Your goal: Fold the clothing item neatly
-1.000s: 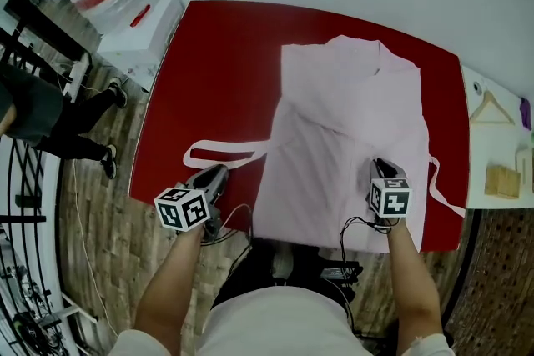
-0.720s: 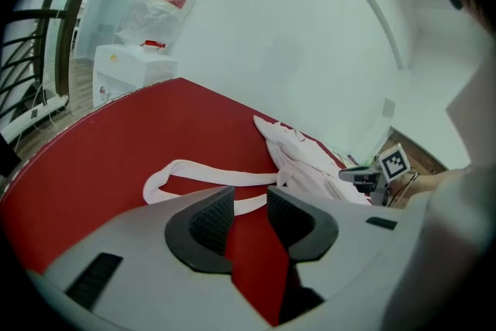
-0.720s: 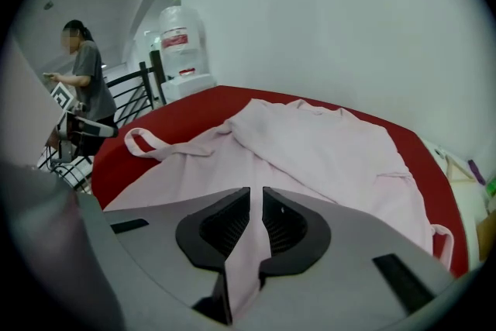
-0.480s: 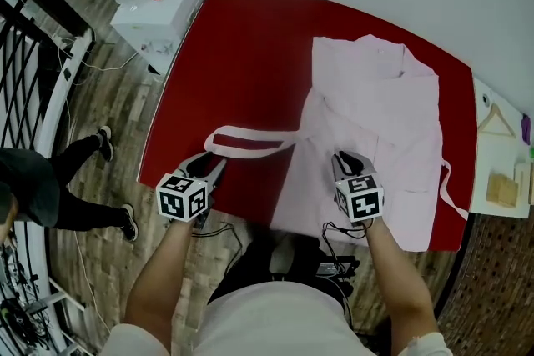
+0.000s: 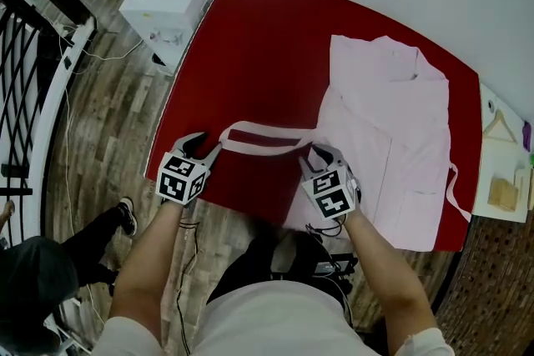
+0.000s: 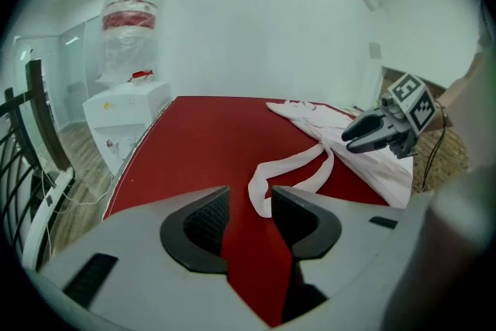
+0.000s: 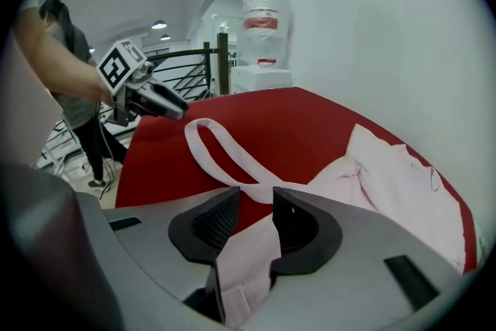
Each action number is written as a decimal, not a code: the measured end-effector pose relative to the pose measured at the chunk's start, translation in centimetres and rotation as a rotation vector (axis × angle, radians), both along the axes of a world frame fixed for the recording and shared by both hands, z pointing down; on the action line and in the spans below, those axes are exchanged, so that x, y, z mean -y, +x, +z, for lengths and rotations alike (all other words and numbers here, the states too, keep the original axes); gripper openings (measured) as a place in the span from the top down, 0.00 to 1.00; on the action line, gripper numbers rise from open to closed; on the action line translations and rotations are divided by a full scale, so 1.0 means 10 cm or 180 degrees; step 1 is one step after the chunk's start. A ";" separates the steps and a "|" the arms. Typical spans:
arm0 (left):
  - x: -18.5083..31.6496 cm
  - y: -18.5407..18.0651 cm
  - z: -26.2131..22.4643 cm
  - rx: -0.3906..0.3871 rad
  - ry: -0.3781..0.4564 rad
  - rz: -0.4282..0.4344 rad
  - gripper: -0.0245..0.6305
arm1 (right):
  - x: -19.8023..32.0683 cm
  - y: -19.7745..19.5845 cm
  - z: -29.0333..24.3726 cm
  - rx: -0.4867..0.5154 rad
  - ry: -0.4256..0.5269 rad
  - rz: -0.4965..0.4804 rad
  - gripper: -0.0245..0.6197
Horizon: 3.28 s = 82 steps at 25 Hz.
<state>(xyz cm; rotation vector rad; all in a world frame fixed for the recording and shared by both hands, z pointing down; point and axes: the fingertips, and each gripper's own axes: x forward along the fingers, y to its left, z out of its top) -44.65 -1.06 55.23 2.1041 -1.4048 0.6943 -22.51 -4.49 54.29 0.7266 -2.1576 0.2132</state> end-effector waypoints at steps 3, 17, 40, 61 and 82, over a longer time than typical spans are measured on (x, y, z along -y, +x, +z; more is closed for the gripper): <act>0.11 0.06 0.04 0.0081 0.0025 0.0223 0.74 | -0.04 -0.20 0.08 -0.0169 0.0090 -0.0227 0.76; 0.19 0.33 0.37 0.0259 -0.0293 0.0780 0.74 | 0.05 -0.27 0.45 -0.0449 -0.0185 0.0041 0.74; 0.24 0.92 -0.53 -0.0334 0.0257 0.0696 0.93 | 0.15 -0.08 -0.41 -0.0041 0.0524 0.0011 0.91; 0.38 2.88 -1.17 -0.0604 0.0520 0.1279 0.93 | 0.47 1.75 -0.99 0.0062 0.0883 0.0616 0.91; 0.59 4.22 -0.59 -0.0367 0.0037 0.1414 0.93 | 0.59 3.38 -0.49 -0.0120 0.0604 0.1262 0.91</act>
